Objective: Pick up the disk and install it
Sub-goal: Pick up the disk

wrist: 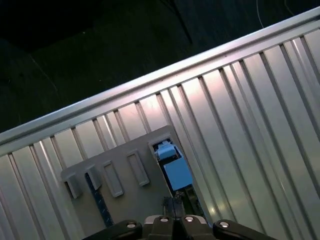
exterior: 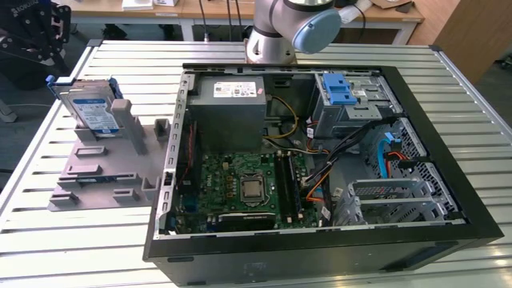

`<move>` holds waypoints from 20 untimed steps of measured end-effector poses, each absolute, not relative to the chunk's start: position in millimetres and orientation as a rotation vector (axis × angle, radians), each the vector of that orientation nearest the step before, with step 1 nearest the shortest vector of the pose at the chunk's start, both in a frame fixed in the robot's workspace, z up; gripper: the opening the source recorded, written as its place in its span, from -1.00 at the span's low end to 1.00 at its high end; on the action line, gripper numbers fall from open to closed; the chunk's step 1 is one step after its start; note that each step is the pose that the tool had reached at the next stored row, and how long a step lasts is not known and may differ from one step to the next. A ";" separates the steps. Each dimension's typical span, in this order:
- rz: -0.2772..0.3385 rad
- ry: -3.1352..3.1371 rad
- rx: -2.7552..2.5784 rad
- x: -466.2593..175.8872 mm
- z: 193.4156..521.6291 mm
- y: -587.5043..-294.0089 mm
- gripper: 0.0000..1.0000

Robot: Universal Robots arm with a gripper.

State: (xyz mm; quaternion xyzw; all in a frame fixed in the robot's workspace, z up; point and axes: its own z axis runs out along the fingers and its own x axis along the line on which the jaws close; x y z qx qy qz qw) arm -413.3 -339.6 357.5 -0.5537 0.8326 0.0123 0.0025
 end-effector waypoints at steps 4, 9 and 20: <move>0.038 2.606 -1.745 -419.0 356.9 -337.4 -0.79; 0.038 2.529 -1.856 -419.1 355.7 -337.2 -0.79; 0.039 2.332 -2.102 -419.1 352.9 -337.2 -0.79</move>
